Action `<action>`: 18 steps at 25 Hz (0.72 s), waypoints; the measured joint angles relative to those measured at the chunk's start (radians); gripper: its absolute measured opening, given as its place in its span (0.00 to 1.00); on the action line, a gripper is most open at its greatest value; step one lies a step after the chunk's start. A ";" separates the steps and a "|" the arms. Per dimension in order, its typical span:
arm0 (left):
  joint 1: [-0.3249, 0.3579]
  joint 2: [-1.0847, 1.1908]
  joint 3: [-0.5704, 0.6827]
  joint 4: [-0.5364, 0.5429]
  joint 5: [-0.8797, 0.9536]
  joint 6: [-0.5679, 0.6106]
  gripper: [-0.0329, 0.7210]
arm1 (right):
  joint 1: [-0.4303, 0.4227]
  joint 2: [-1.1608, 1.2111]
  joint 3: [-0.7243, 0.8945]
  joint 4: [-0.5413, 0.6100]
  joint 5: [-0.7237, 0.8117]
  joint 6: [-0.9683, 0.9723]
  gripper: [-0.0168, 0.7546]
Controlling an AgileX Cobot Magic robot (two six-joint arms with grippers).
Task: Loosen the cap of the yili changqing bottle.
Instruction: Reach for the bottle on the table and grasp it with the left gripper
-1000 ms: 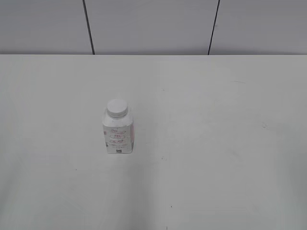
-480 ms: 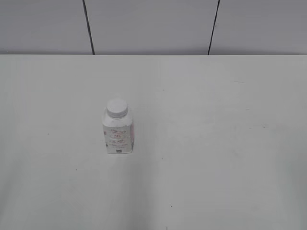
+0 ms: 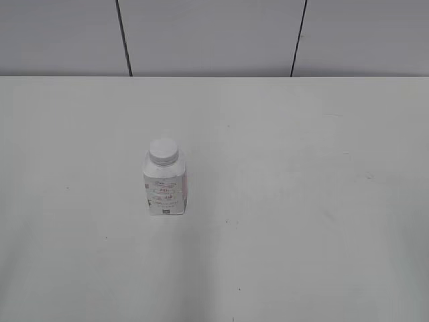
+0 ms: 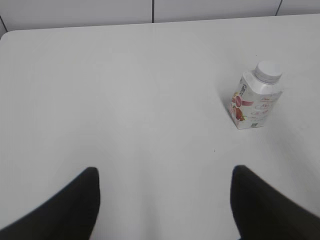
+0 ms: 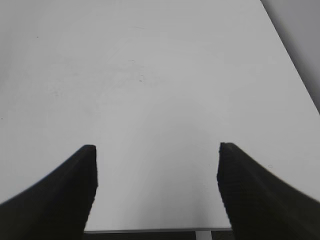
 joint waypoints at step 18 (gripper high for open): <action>0.000 0.024 -0.033 0.028 -0.446 0.000 0.71 | 0.000 0.000 0.000 0.000 0.000 0.000 0.78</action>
